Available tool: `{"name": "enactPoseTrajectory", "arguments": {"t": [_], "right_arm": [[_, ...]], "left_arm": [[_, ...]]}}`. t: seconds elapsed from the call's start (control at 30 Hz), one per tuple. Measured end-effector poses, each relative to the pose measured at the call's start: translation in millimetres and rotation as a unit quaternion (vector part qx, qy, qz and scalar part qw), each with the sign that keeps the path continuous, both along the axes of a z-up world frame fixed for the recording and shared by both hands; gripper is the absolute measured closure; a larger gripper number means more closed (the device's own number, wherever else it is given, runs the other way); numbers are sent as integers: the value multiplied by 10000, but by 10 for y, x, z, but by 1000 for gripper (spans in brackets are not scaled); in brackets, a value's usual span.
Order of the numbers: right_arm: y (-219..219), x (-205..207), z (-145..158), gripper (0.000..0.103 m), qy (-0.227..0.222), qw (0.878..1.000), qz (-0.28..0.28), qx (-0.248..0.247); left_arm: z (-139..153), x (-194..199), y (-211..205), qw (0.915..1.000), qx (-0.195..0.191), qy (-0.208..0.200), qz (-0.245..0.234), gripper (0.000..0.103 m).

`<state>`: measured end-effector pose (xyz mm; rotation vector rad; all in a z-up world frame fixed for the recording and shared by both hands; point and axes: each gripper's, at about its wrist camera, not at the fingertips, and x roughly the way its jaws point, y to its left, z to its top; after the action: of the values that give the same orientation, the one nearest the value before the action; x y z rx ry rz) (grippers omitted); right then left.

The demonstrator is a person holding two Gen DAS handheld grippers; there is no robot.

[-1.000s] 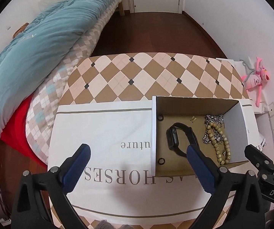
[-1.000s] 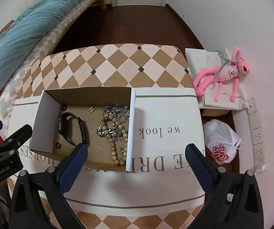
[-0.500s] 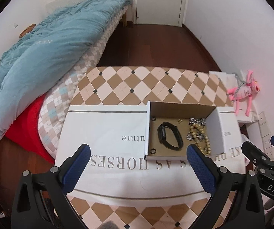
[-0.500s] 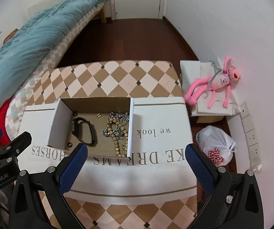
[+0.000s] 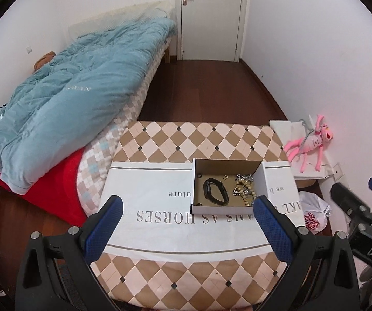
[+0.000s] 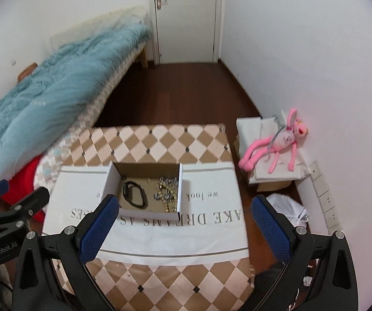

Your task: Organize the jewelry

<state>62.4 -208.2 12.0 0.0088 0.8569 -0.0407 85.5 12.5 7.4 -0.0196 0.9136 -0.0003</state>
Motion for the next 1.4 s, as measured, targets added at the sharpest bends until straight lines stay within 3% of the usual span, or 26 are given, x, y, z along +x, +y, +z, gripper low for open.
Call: {"name": "enactPoseTrajectory", "arguments": {"t": [0.3,0.7,1.0,1.4], "right_arm": [[41,-414,534,0,-383,9993,17,4],[71,-728,883,0,-551,9985,38,49],[23,-672,861,0,-448,9990,-51,66],[4,-8,408,0,150,9998,-145,9]], "left_arm": [[430,-349,7,9998,-21,-175,19,0],[657,-548,-6,9997,-101,-227,-36,0],[517,-375,12,9999,-60,18,120,0],[165,124,-32,9983,30,578,83,0]]}}
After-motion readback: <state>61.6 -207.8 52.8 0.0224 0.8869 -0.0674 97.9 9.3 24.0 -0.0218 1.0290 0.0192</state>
